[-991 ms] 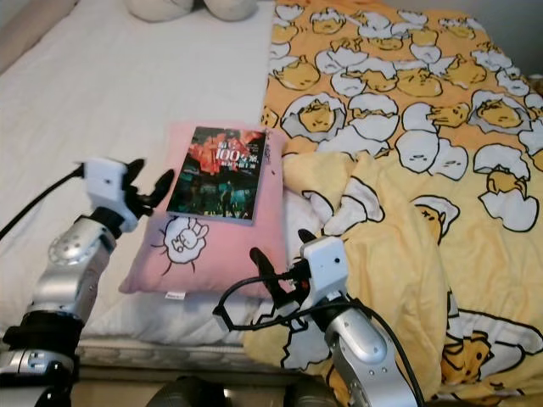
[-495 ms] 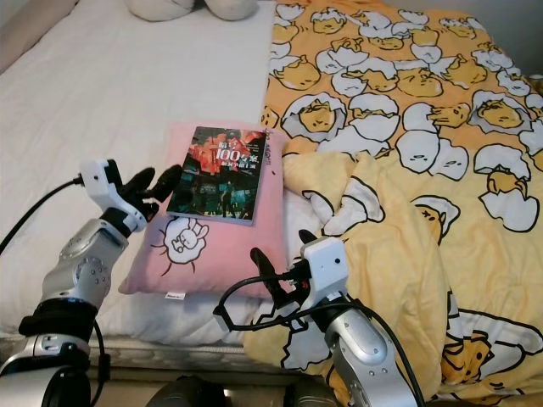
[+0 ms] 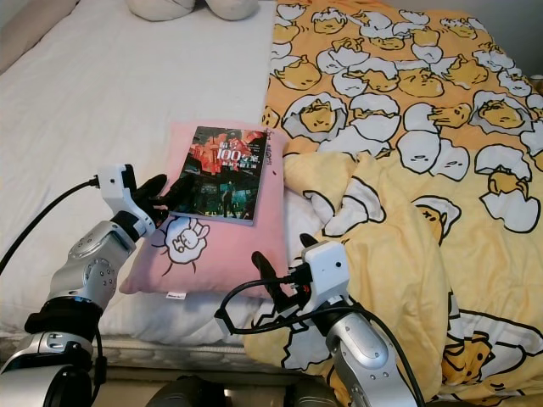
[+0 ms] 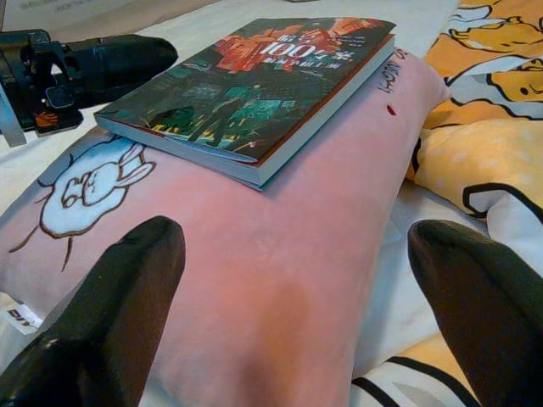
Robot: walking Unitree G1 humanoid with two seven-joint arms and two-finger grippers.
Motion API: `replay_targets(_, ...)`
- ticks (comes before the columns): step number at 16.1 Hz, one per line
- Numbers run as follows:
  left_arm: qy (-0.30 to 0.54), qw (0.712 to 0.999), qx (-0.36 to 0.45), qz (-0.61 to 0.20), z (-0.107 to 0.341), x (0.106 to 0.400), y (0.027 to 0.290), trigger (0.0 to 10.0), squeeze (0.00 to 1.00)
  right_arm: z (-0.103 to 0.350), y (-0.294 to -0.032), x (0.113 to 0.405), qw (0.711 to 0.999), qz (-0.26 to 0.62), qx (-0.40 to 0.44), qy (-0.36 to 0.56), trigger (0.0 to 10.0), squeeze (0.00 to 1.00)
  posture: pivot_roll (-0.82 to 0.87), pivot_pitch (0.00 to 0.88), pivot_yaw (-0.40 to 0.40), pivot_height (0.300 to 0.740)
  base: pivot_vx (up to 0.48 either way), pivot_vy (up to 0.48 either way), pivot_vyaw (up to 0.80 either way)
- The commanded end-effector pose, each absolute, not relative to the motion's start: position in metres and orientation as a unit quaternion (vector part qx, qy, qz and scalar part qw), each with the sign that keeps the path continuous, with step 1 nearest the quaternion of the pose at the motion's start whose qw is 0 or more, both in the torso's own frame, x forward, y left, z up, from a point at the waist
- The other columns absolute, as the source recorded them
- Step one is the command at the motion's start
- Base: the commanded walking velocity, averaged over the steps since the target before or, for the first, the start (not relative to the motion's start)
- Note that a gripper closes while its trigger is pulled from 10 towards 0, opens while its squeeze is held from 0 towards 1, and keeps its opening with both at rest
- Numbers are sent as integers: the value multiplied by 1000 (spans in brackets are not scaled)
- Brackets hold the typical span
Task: Clean up the room
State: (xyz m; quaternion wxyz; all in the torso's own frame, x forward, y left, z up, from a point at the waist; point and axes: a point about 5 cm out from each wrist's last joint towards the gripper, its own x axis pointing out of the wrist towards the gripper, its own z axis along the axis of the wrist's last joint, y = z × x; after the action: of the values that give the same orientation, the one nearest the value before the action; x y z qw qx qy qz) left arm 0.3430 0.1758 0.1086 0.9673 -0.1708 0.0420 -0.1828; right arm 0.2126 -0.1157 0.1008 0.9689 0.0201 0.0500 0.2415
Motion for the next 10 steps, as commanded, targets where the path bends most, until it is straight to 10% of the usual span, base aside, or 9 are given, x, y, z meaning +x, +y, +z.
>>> replay_targets(1, 55, 965, -172, -189, 106, 344, 175, 10000, 0, 100, -116, 211, 969, 241, 14, 53, 10000, 0, -190, 126, 44, 736, 0, 0, 0)
replay_targets(8, 119, 958, -147, -215, 87, 340, 165, 10000, 0, 99, -116, 211, 969, 242, 14, 55, 10000, 0, -192, 126, 45, 736, 0, 0, 0)
replay_targets(9, 127, 958, -147, -212, 85, 341, 166, 0, 0, 99, -116, 211, 969, 241, 14, 55, 10000, 0, -192, 127, 45, 736, 0, 0, 0)
replay_targets(10, 137, 958, -139, -210, 82, 341, 167, 0, 0, 99, -116, 211, 969, 241, 14, 55, 10000, 0, -192, 127, 45, 736, 0, 0, 0)
